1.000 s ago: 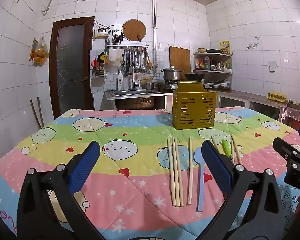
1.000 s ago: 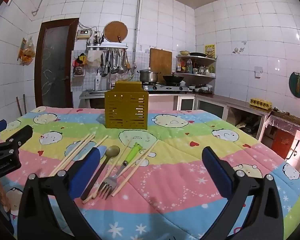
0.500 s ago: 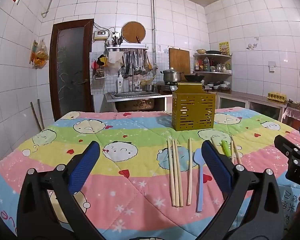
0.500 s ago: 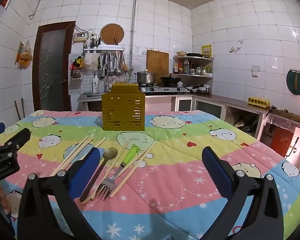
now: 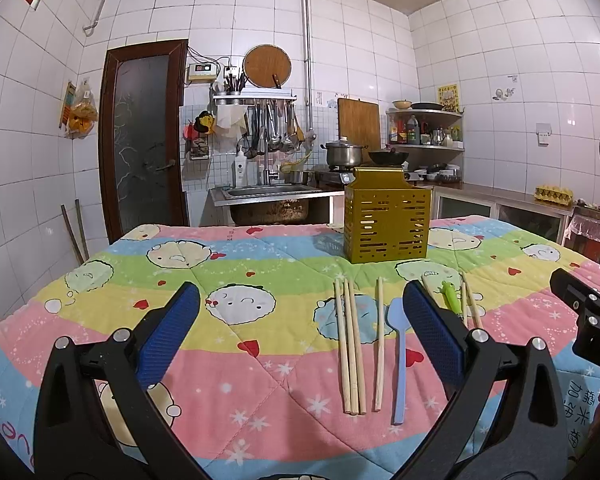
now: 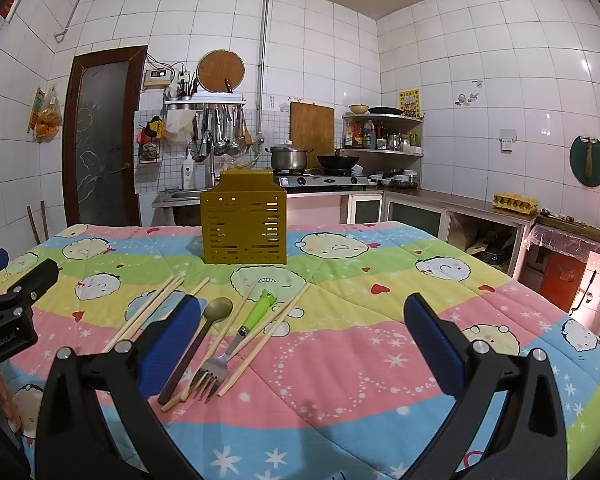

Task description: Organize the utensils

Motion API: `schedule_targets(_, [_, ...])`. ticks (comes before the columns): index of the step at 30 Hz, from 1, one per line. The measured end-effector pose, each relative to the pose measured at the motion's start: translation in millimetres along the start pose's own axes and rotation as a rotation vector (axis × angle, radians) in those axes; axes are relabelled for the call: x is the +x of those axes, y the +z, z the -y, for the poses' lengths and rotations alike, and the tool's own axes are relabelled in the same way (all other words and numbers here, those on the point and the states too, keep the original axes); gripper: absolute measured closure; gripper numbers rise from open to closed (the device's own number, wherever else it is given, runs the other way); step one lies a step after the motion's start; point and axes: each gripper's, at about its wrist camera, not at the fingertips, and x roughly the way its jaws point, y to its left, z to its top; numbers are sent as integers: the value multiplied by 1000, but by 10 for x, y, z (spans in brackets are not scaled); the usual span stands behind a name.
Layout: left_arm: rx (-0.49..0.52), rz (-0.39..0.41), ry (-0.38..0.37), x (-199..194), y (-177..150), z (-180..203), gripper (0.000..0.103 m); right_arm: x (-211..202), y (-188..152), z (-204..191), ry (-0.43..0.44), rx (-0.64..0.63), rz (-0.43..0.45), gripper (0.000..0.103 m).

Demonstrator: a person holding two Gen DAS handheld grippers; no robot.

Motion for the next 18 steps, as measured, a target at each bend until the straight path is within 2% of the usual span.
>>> schedule_targets(18, [1,4,1,-6,-5,2,5,-10,6,14,-6,2,4,4])
